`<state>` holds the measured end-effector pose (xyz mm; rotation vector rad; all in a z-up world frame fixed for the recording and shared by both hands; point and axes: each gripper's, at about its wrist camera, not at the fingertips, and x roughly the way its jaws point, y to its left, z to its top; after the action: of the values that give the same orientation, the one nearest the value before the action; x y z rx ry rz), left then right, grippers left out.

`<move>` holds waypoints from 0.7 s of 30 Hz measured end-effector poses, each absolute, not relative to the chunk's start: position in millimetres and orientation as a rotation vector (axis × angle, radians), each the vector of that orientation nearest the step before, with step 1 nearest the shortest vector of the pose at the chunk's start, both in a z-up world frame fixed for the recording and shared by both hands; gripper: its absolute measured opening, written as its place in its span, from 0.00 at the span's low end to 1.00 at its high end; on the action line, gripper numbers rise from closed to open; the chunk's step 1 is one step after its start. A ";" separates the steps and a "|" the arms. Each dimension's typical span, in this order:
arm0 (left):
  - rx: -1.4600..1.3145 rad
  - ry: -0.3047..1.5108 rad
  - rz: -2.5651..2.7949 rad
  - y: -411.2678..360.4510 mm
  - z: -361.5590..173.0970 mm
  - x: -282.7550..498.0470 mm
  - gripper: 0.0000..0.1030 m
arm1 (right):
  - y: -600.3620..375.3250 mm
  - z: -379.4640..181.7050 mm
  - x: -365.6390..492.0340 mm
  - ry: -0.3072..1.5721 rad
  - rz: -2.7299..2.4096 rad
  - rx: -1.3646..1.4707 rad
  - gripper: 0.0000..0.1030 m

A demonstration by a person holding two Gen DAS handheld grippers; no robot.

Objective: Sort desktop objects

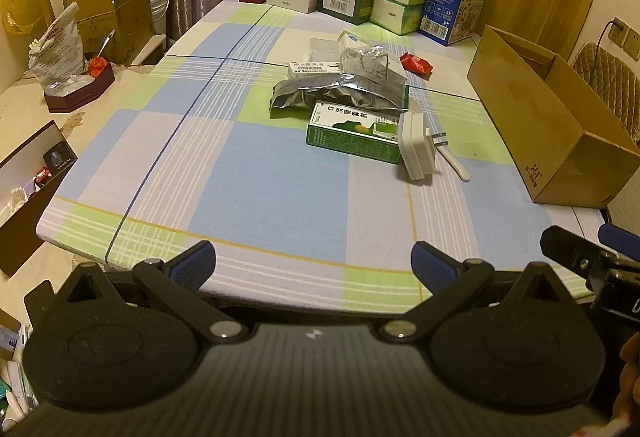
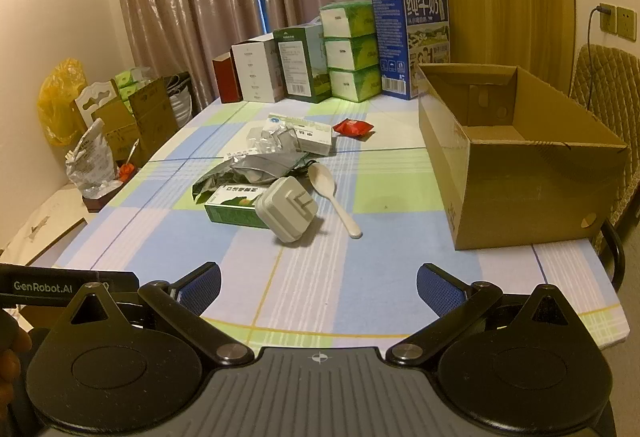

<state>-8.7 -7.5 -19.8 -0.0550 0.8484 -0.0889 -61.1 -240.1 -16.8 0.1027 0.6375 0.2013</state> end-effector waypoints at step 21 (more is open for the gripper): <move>0.006 0.842 -0.129 4.8 -16.1 23.7 0.99 | -234.6 -15.2 -16.1 0.641 0.307 0.004 0.98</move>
<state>23.7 4.8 -16.1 0.0064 0.8425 -0.1286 -16.1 -234.6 -15.2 0.0041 0.6407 0.3073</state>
